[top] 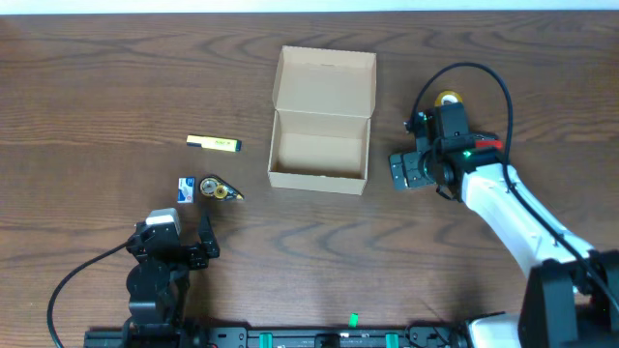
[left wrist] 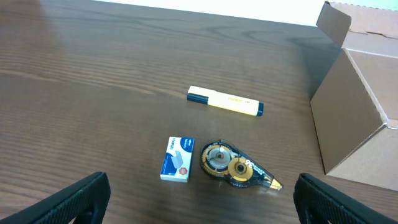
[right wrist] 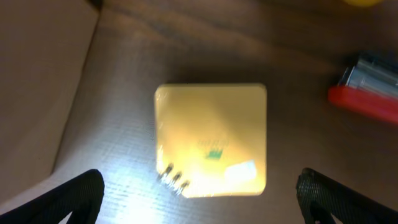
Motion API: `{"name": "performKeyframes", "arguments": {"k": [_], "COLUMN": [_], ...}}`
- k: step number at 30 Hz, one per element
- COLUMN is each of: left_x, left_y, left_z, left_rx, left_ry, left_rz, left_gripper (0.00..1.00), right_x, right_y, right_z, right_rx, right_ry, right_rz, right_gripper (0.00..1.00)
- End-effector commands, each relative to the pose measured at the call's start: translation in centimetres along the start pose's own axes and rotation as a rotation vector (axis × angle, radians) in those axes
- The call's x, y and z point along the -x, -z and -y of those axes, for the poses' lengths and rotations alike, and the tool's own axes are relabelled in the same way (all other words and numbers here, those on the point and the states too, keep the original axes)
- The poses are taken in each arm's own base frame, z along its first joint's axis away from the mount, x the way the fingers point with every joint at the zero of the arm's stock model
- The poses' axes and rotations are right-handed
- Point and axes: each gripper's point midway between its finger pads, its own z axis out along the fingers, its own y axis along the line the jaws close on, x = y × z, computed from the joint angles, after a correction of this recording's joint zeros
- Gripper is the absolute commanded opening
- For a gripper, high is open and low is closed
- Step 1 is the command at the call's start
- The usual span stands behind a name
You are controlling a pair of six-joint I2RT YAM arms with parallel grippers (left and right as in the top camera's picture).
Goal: Pack container
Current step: 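Lower the right gripper and grasp the yellow sticky-note pad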
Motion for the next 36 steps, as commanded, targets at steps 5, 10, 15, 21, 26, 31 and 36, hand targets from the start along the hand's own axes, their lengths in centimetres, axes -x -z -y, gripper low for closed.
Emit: {"name": "performKeyframes", "arguments": {"k": [5, 10, 15, 21, 26, 31, 36], "left_x": [-0.8, -0.8, -0.8, -0.8, -0.8, -0.8, -0.8], "left_y": [-0.3, -0.3, -0.3, -0.3, -0.3, -0.3, -0.3], "left_z": [-0.4, -0.4, -0.4, -0.4, -0.4, -0.4, -0.4], "left_rx": [0.020, 0.020, 0.020, 0.020, 0.020, 0.020, 0.020], "left_ry": [-0.011, -0.011, -0.011, -0.011, -0.011, -0.011, -0.011], "left_rz": [-0.017, -0.017, -0.017, -0.017, -0.017, -0.017, -0.017], "left_gripper": [0.95, 0.95, 0.95, 0.95, 0.95, 0.95, 0.95], "right_x": [0.4, 0.1, -0.4, -0.6, -0.5, -1.0, -1.9], "right_y": [-2.1, -3.9, -4.8, -6.1, -7.1, -7.7, -7.6], "right_z": [1.8, 1.0, 1.0, 0.2, 0.3, 0.2, 0.2], "right_rx": [-0.019, 0.064, 0.066, 0.115, 0.107, 0.109, 0.113], "right_ry": [0.068, 0.045, 0.045, 0.050, 0.051, 0.049, 0.046], "right_rz": [-0.013, -0.026, -0.046, -0.055, -0.050, -0.065, -0.104], "right_gripper": [0.99, 0.99, 0.99, 0.99, 0.98, 0.76, 0.65]}}
